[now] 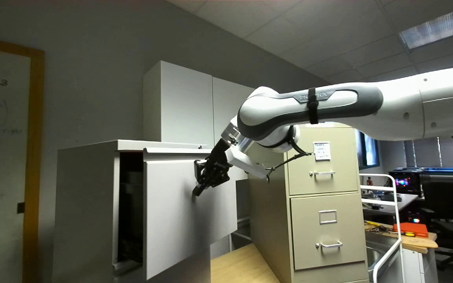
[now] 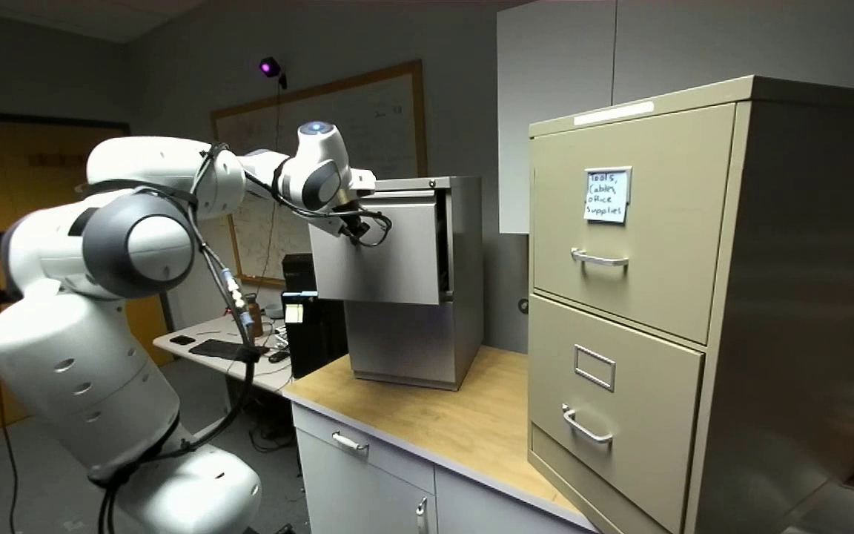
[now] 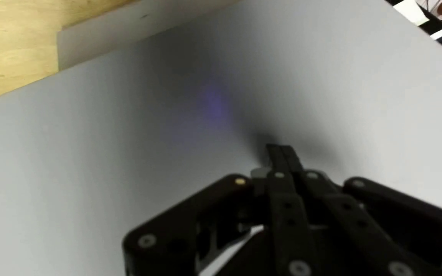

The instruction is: Close the top drawer on the left

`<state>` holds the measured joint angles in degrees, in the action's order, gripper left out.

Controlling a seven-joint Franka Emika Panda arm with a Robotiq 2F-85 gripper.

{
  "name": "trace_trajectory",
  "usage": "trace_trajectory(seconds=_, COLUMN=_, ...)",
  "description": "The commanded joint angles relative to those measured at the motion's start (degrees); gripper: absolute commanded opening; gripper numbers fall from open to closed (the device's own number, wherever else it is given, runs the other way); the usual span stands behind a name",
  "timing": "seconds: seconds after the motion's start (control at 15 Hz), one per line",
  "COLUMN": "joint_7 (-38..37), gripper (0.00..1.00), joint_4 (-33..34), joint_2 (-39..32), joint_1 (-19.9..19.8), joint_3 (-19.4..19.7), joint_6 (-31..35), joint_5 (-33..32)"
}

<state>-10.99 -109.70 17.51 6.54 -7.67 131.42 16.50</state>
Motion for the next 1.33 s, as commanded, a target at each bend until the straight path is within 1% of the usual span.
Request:
trace_trajectory(seconds=0.0, joint_7=-4.64, gripper=0.0, joint_4=12.3, joint_2=-10.44, joint_1=0.69, joint_3=-2.95, joint_6=0.62, joint_5=-2.45)
trace_trajectory(seconds=0.33, joint_7=-9.11, gripper=0.0, joint_4=23.45, joint_2=-19.8, joint_1=2.35, joint_3=-4.84, joint_6=-0.13, joint_5=-8.73)
trace_trajectory(seconds=0.6, joint_7=-12.15, gripper=0.0, joint_4=31.24, joint_2=-26.51, joint_1=5.13, joint_3=-4.58, joint_6=-0.93, joint_5=-15.04)
trace_trajectory(seconds=0.8, joint_7=-13.22, gripper=0.0, joint_4=36.55, joint_2=-30.51, joint_1=7.18, joint_3=-3.98, joint_6=-2.71, joint_5=-17.49)
trace_trajectory(seconds=1.0, joint_7=-13.43, gripper=0.0, joint_4=40.51, joint_2=-32.6, joint_1=8.22, joint_3=-3.48, joint_6=-6.31, joint_5=-18.68)
trace_trajectory(seconds=1.2, joint_7=-13.31, gripper=0.0, joint_4=42.21, joint_2=-33.02, joint_1=8.59, joint_3=-2.94, joint_6=-8.98, joint_5=-19.02)
trace_trajectory(seconds=1.27, joint_7=-13.64, gripper=0.0, joint_4=41.62, joint_2=-32.46, joint_1=7.94, joint_3=-3.45, joint_6=-9.74, joint_5=-19.14)
